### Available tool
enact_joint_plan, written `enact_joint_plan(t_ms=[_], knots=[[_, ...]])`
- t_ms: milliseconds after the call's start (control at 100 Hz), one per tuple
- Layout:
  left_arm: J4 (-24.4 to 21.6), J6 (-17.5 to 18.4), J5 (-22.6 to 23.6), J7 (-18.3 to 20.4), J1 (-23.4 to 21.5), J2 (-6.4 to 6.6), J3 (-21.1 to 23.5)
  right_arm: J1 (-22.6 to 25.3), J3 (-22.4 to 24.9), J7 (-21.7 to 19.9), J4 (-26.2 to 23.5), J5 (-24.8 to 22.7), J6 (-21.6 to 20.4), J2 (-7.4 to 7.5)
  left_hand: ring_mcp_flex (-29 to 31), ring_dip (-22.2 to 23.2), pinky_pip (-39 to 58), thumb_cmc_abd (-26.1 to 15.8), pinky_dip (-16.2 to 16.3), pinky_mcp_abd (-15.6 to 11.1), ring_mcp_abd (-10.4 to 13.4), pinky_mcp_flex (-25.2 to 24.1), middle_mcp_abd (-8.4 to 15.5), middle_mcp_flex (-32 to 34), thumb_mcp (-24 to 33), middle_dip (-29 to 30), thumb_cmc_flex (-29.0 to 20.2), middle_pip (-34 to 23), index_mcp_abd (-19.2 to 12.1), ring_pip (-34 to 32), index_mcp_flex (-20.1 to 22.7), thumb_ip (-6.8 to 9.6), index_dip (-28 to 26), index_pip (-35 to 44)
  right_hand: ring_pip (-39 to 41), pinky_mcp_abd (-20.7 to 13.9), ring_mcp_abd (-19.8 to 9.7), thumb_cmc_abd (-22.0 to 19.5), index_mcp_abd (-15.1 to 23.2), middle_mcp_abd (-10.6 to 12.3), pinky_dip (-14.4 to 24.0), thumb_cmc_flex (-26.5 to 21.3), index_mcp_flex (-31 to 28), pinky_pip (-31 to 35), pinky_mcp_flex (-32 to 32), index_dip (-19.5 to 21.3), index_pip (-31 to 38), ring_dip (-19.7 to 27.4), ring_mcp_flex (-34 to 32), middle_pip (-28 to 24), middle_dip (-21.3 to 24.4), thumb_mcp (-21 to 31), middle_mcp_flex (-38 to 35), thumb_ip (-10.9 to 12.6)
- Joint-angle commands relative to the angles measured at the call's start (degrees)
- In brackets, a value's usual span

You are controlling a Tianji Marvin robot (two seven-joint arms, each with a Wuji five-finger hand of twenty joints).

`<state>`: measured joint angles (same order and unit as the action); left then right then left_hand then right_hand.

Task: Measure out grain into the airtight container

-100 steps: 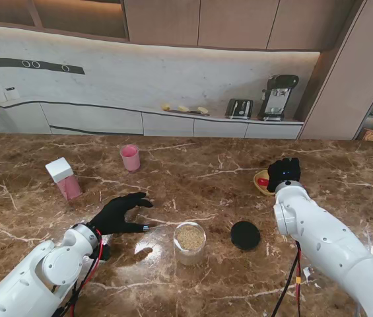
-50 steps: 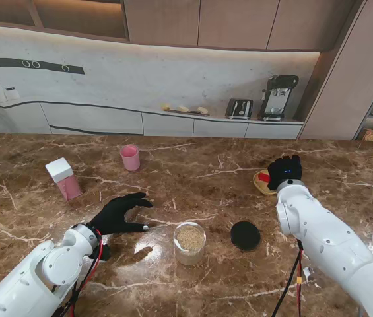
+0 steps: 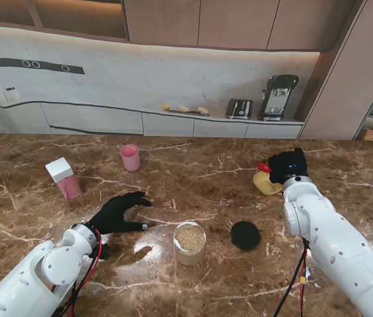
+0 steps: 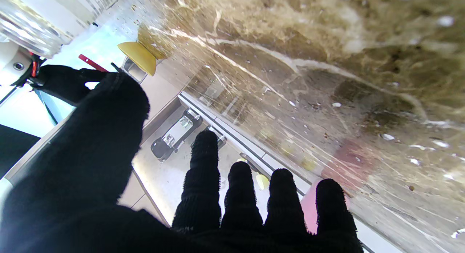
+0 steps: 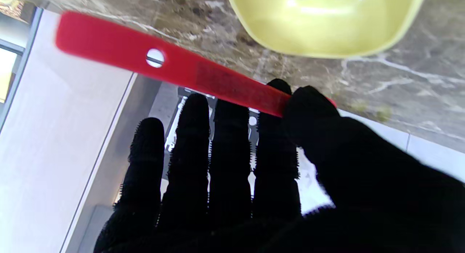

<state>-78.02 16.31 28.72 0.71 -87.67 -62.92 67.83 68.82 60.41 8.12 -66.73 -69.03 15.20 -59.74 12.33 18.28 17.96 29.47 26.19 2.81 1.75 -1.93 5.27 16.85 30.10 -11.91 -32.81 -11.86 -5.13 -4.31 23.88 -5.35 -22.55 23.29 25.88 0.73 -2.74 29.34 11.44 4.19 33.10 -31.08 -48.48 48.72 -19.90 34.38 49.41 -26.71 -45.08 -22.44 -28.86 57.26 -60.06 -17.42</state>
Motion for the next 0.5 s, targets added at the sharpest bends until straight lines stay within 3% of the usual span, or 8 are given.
enact_joint_plan(t_ms=[0,140,260,430,490], knots=[[0.39,0.20,0.08,-0.27,0.00,-0.19,-0.03,0.62,0.78,-0.70,-1.65,0.33,-0.68,0.35,-0.57,-0.52,-0.84,-1.44,0.90,0.36,2.36,-0.79,0.32,0.69,-0.88,-0.58,-0.15,0.67,-1.64,0.35,0.70,1.68,-0.64,0.32,-0.73,1.60,1.51,-3.73,3.92,-0.89,1.85,-1.09,-0.65,2.43,-2.33,3.49,3.01,1.68,-4.60,-0.98,-2.03,1.08,-5.40,0.55],[0.43,0.35,-0.28,-0.27,0.01,-0.24,-0.01,1.87,2.96,-2.03,-4.06,0.19,-2.66,0.35,-0.48,-0.47,-0.62,-1.42,0.78,0.31,2.12,-0.72,0.43,0.69,-0.62,-0.60,-0.25,0.57,-1.68,0.28,0.66,1.70,-0.66,0.37,0.16,3.78,3.02,-4.19,3.57,-1.60,2.20,-1.55,-0.40,7.07,-7.11,7.79,3.21,0.41,-11.08,-1.94,-2.13,0.91,-9.74,0.65],[0.46,0.60,-0.12,-0.73,-0.15,-0.30,0.20,2.49,4.14,-3.35,-5.44,0.80,-3.32,0.25,-0.56,-0.46,-0.62,-1.43,0.53,0.38,2.18,-0.84,0.46,0.63,-0.47,-0.58,-0.12,0.55,-1.71,0.29,0.57,1.67,-0.63,0.37,3.90,6.68,3.72,-4.49,4.14,-0.80,1.88,-2.17,-0.07,12.45,-12.85,10.20,2.77,-2.18,-17.79,-7.24,-4.83,0.04,-15.18,0.86],[0.46,0.92,0.22,-1.18,-0.42,-0.33,0.61,3.03,5.05,-4.98,-6.63,1.50,-3.77,0.21,-0.56,-0.48,-0.70,-1.37,0.35,0.49,2.25,-0.94,0.56,0.58,-0.36,-0.53,-0.11,0.61,-1.70,0.31,0.49,1.66,-0.58,0.30,14.77,7.62,3.12,-5.92,4.40,2.08,-1.18,-2.97,0.97,21.70,-19.59,12.54,2.41,-8.62,-23.48,-19.47,-16.67,-2.18,-14.31,1.23],[0.47,1.02,0.26,-1.27,-0.45,-0.34,0.70,3.14,5.17,-5.46,-6.89,1.40,-3.83,0.25,-0.62,-0.50,-0.73,-1.44,0.31,0.46,2.34,-0.97,0.59,0.56,-0.34,-0.51,-0.08,0.65,-1.81,0.34,0.47,1.65,-0.56,0.26,22.24,7.79,2.72,-6.11,4.39,3.28,-2.23,-2.84,1.31,26.25,-22.49,12.85,2.27,-11.62,-24.72,-23.78,-21.65,-2.58,-14.34,1.33]])
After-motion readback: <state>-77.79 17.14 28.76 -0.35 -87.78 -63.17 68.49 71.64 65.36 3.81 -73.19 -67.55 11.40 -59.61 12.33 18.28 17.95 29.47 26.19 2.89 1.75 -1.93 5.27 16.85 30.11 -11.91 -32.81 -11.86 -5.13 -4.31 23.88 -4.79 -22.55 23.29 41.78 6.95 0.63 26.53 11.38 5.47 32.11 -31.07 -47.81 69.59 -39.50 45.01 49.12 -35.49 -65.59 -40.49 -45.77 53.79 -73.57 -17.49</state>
